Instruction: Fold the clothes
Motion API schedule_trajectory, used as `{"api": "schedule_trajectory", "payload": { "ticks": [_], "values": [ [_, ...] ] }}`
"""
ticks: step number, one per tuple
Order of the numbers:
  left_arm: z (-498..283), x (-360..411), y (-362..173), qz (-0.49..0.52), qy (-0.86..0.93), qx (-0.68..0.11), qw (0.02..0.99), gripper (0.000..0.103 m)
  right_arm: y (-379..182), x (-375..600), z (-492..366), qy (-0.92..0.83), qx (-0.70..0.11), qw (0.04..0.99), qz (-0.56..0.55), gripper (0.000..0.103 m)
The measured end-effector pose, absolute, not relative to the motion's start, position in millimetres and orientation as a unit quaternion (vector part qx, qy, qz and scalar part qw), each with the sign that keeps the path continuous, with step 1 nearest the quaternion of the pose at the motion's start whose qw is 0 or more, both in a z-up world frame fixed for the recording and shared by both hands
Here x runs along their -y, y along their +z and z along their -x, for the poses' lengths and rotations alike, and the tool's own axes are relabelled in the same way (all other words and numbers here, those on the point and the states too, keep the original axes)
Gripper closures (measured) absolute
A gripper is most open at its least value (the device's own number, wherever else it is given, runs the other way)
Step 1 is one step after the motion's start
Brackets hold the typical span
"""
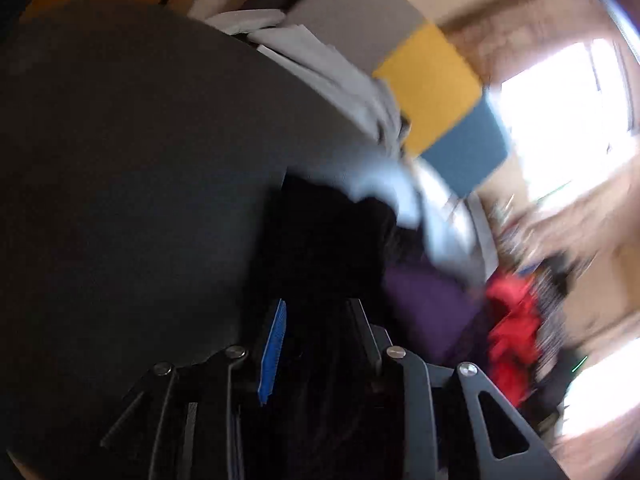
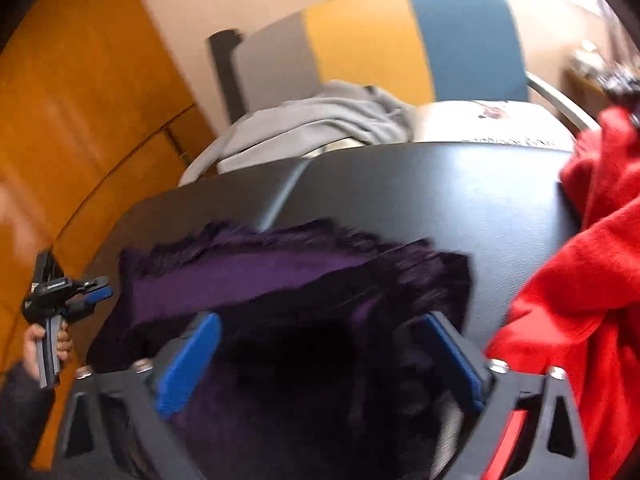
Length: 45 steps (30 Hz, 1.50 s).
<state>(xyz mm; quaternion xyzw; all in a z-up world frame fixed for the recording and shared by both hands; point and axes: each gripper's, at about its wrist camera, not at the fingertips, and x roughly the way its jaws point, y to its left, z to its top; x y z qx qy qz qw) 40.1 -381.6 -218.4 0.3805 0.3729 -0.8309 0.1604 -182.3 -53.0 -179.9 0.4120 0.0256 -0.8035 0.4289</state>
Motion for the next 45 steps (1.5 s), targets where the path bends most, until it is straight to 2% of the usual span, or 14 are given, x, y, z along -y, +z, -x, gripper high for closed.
{"api": "schedule_trajectory", "payload": {
  "ticks": [4, 9, 10, 11, 16, 21, 22, 25, 28, 31, 36, 43, 44, 45],
  "values": [
    [-67, 353, -223, -0.394, -0.843, -0.307, 0.199, 0.073, -204, 61, 155, -0.792, -0.035, 0.421, -0.44, 0.0],
    [-87, 332, -230, -0.405, -0.85, -0.305, 0.144, 0.073, -226, 56, 135, -0.8, -0.054, 0.387, -0.455, 0.0],
    [-92, 328, -232, -0.411, -0.851, -0.295, 0.141, 0.079, -228, 51, 130, -0.805, -0.054, 0.383, -0.45, 0.0],
    [-97, 326, -233, -0.419, -0.849, -0.286, 0.146, 0.09, -229, 49, 124, -0.809, -0.058, 0.379, -0.445, 0.0],
    [-118, 331, -230, -0.417, -0.838, -0.324, 0.14, 0.094, -238, 52, 80, -0.814, -0.171, 0.394, -0.391, 0.0],
    [-125, 319, -214, -0.401, -0.842, -0.327, 0.155, 0.09, -236, 29, 75, -0.818, -0.104, 0.42, -0.379, 0.0],
    [-127, 317, -211, -0.398, -0.842, -0.327, 0.158, 0.085, -236, 30, 76, -0.817, -0.105, 0.422, -0.38, 0.0],
    [-131, 310, -201, -0.388, -0.845, -0.329, 0.167, 0.081, -234, 36, 72, -0.815, -0.139, 0.418, -0.377, 0.0],
    [-118, 311, -182, -0.365, -0.856, -0.347, 0.117, 0.075, -221, 44, 74, -0.813, -0.141, 0.413, -0.386, 0.0],
    [-98, 319, -182, -0.346, -0.847, -0.399, 0.06, 0.069, -192, 52, 69, -0.828, -0.141, 0.433, -0.327, 0.001],
    [-57, 336, -203, -0.363, -0.812, -0.455, 0.044, 0.069, -178, 96, 75, -0.791, -0.199, 0.492, -0.306, 0.0],
    [-24, 347, -217, -0.369, -0.8, -0.47, 0.045, 0.071, -197, 159, 93, -0.712, -0.289, 0.542, -0.341, 0.0],
    [-22, 348, -216, -0.37, -0.802, -0.467, 0.044, 0.082, -201, 164, 97, -0.703, -0.291, 0.543, -0.355, 0.002],
    [-19, 348, -214, -0.368, -0.806, -0.462, 0.04, 0.087, -203, 167, 101, -0.692, -0.287, 0.549, -0.37, 0.024]
  ]
}}
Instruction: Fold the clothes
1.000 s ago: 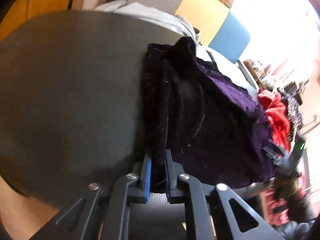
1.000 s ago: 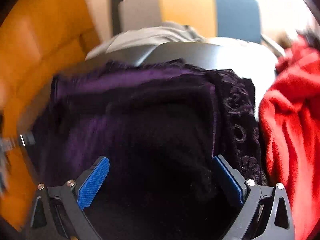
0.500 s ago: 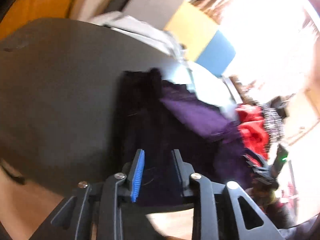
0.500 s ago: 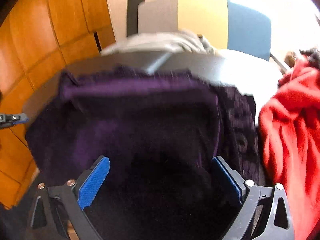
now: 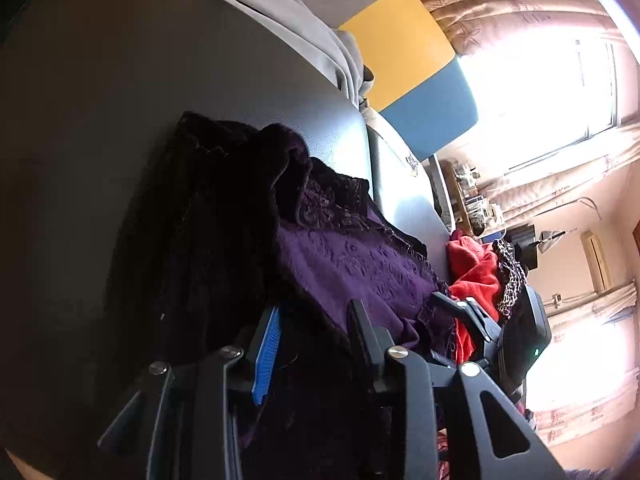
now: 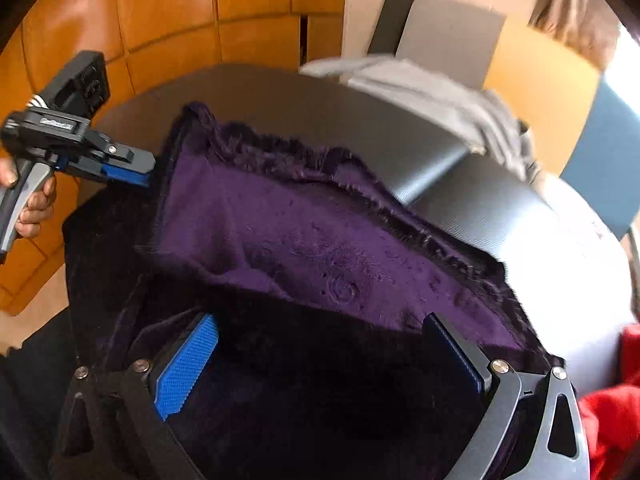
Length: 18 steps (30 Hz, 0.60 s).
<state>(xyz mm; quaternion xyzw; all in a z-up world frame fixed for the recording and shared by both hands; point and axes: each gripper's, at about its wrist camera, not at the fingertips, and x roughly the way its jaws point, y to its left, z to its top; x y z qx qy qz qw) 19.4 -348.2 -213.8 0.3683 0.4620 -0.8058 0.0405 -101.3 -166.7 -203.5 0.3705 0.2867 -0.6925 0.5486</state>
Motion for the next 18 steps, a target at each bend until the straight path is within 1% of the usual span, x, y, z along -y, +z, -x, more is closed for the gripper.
{"api": "schedule_trajectory", "payload": {
  "ticks": [1, 2, 3, 7, 10, 11, 12, 13, 14, 15, 18],
  "values": [
    [-17, 348, -211, -0.366, -0.811, -0.454, 0.038, 0.092, -205, 169, 106, -0.681, -0.278, 0.556, -0.386, 0.046],
    [-14, 347, -208, -0.364, -0.816, -0.447, 0.036, 0.1, -205, 168, 110, -0.678, -0.269, 0.56, -0.394, 0.086],
    [-10, 347, -204, -0.36, -0.821, -0.441, 0.032, 0.101, -203, 165, 113, -0.679, -0.259, 0.56, -0.397, 0.091],
    [3, 361, -194, -0.342, -0.83, -0.439, 0.036, 0.101, -191, 156, 126, -0.701, -0.224, 0.554, -0.39, 0.093],
    [10, 381, -194, -0.322, -0.833, -0.446, 0.063, 0.101, -179, 152, 141, -0.727, -0.192, 0.539, -0.38, 0.093],
    [12, 387, -196, -0.322, -0.829, -0.452, 0.071, 0.098, -177, 150, 148, -0.736, -0.177, 0.53, -0.383, 0.092],
    [11, 392, -197, -0.318, -0.826, -0.459, 0.075, 0.095, -175, 148, 154, -0.744, -0.162, 0.521, -0.385, 0.085],
    [9, 397, -197, -0.311, -0.824, -0.466, 0.078, 0.089, -175, 145, 157, -0.748, -0.157, 0.514, -0.388, 0.077],
    [6, 402, -196, -0.304, -0.822, -0.474, 0.081, 0.085, -176, 141, 159, -0.75, -0.158, 0.509, -0.392, 0.054],
    [1, 405, -193, -0.298, -0.828, -0.467, 0.088, 0.084, -177, 136, 160, -0.752, -0.158, 0.503, -0.395, 0.043],
    [-13, 409, -181, -0.303, -0.853, -0.409, 0.118, 0.079, -180, 123, 164, -0.758, -0.16, 0.487, -0.404, 0.043]
  ]
}}
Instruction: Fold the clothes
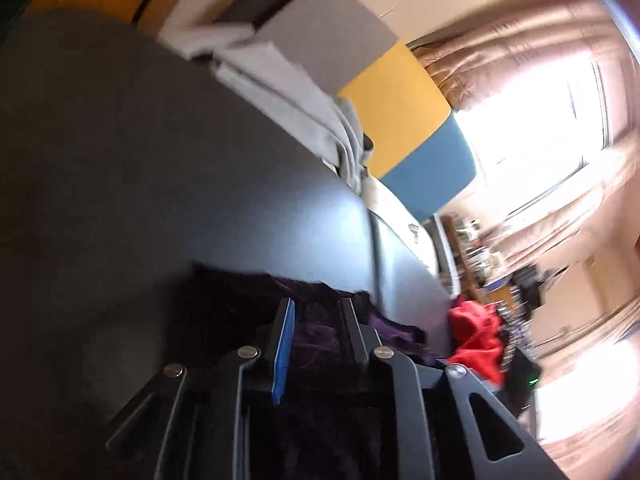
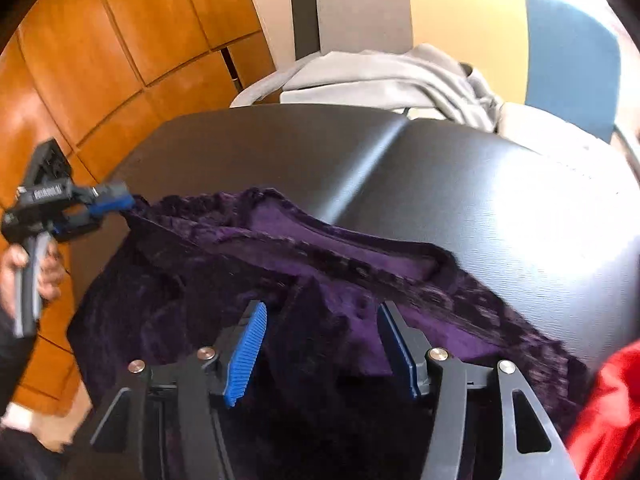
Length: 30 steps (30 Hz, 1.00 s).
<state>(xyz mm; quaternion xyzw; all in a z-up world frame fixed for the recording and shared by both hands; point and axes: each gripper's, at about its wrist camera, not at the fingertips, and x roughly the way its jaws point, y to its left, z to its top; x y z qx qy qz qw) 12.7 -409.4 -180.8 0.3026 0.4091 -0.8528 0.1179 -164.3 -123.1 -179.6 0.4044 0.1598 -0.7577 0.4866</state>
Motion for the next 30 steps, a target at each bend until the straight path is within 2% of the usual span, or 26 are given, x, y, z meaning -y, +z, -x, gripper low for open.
{"api": "schedule_trajectory", "payload": {
  "ticks": [5, 13, 14, 18, 19, 20, 21, 22, 26, 30],
  "values": [
    [-14, 403, -179, -0.38, -0.874, -0.256, 0.162, 0.074, -185, 107, 175, -0.767, -0.162, 0.458, -0.419, 0.043],
    [13, 398, -195, -0.42, -0.883, -0.195, 0.079, 0.062, -205, 118, 191, -0.763, -0.186, 0.432, -0.442, 0.045],
    [18, 397, -197, -0.422, -0.884, -0.191, 0.062, 0.061, -206, 119, 191, -0.762, -0.189, 0.434, -0.442, 0.048],
    [38, 386, -203, -0.444, -0.88, -0.167, 0.011, 0.06, -205, 117, 187, -0.758, -0.183, 0.447, -0.438, 0.079],
    [41, 384, -204, -0.447, -0.878, -0.17, 0.004, 0.063, -202, 115, 188, -0.762, -0.178, 0.444, -0.435, 0.082],
    [44, 384, -204, -0.448, -0.876, -0.178, -0.001, 0.078, -199, 112, 191, -0.769, -0.172, 0.438, -0.432, 0.089],
    [46, 384, -204, -0.449, -0.874, -0.186, -0.005, 0.088, -196, 109, 193, -0.776, -0.165, 0.432, -0.429, 0.097],
    [44, 387, -199, -0.433, -0.879, -0.198, 0.002, 0.097, -193, 105, 196, -0.783, -0.159, 0.425, -0.426, 0.101],
    [17, 425, -197, -0.372, -0.867, -0.323, 0.071, 0.097, -180, 93, 207, -0.809, -0.133, 0.398, -0.412, 0.101],
    [4, 431, -219, -0.398, -0.844, -0.343, 0.106, 0.098, -170, 80, 218, -0.829, -0.107, 0.374, -0.403, 0.101]
  ]
}}
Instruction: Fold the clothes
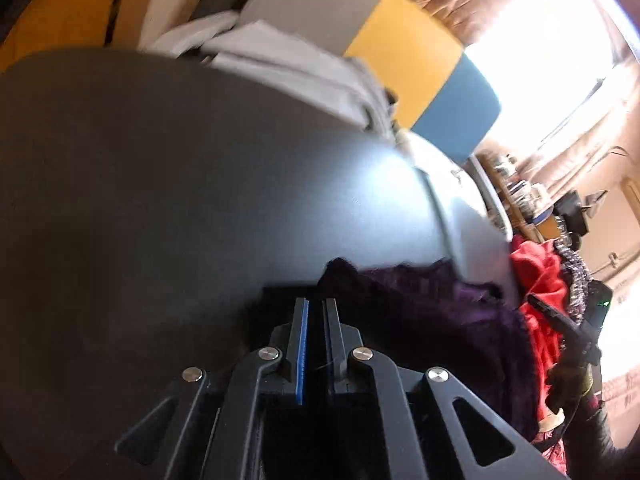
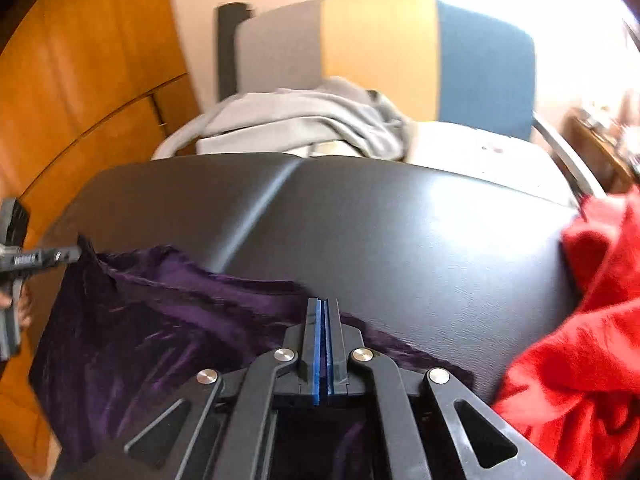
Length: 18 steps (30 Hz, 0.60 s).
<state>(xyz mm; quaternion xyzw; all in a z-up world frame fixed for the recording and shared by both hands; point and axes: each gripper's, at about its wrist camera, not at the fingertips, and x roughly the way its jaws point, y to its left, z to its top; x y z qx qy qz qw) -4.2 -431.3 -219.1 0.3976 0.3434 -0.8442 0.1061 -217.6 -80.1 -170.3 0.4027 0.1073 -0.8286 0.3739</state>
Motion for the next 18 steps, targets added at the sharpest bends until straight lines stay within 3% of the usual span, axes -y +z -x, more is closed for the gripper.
{"api": "schedule_trajectory", "payload": {
  "ticks": [4, 7, 8, 9, 11, 13, 14, 18],
  "values": [
    [1, 429, -221, -0.399, -0.841, -0.347, 0.111, 0.097, -178, 74, 211, -0.806, -0.105, 0.401, -0.423, 0.096],
    [-1, 427, -221, -0.399, -0.84, -0.349, 0.113, 0.095, -182, 86, 201, -0.788, -0.154, 0.418, -0.426, 0.067],
    [-2, 427, -221, -0.399, -0.84, -0.35, 0.114, 0.094, -187, 90, 198, -0.778, -0.169, 0.425, -0.432, 0.049],
    [-2, 426, -220, -0.398, -0.841, -0.348, 0.115, 0.094, -193, 94, 196, -0.766, -0.184, 0.432, -0.44, 0.038],
    [-2, 424, -217, -0.398, -0.845, -0.338, 0.118, 0.094, -203, 102, 191, -0.759, -0.222, 0.428, -0.438, 0.042],
    [-1, 420, -214, -0.407, -0.848, -0.312, 0.134, 0.094, -209, 107, 187, -0.756, -0.244, 0.427, -0.432, 0.071],
    [0, 420, -212, -0.411, -0.848, -0.3, 0.145, 0.094, -207, 108, 186, -0.758, -0.245, 0.426, -0.429, 0.096],
    [-7, 428, -212, -0.413, -0.843, -0.295, 0.18, 0.096, -176, 90, 192, -0.796, -0.186, 0.418, -0.397, 0.098]
  ]
}}
